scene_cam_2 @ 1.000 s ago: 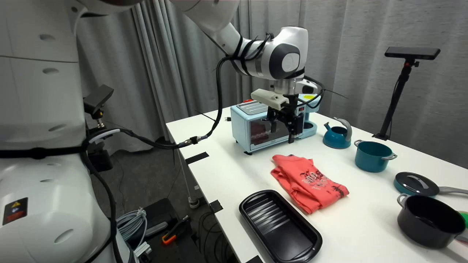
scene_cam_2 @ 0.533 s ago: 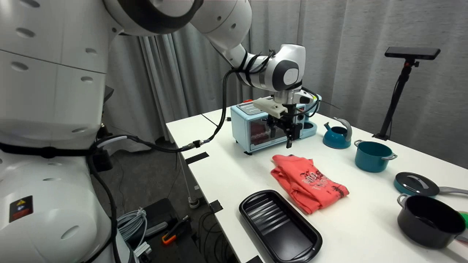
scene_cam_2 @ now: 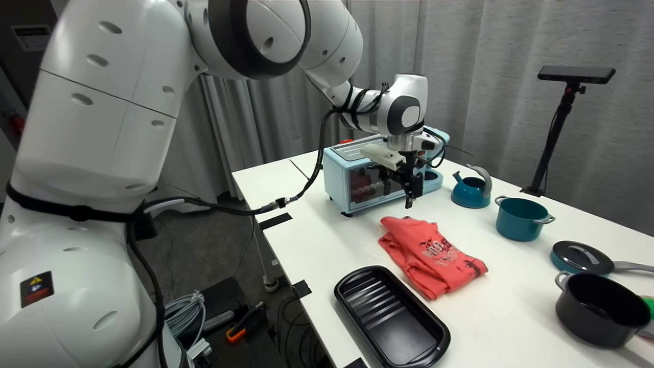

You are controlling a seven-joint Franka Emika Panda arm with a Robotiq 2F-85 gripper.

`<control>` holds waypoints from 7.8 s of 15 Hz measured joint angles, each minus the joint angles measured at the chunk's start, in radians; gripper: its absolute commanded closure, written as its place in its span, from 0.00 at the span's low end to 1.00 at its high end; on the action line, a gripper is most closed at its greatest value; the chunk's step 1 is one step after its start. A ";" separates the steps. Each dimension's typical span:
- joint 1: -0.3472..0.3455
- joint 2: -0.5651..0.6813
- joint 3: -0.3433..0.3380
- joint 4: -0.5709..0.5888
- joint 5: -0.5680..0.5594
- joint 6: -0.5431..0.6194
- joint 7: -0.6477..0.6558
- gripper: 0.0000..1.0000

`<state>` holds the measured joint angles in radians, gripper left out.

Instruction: Unfold the orange shirt

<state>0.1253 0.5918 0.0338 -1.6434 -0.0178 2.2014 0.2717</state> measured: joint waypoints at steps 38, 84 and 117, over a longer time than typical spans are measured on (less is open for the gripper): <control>0.009 0.139 -0.095 0.164 0.011 -0.003 0.090 0.99; -0.409 -0.132 -0.348 -0.146 0.147 0.061 0.253 0.00; -0.248 0.015 -0.223 -0.067 0.107 -0.028 0.233 0.87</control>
<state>-0.1224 0.6068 -0.1896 -1.7107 0.0893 2.1737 0.5043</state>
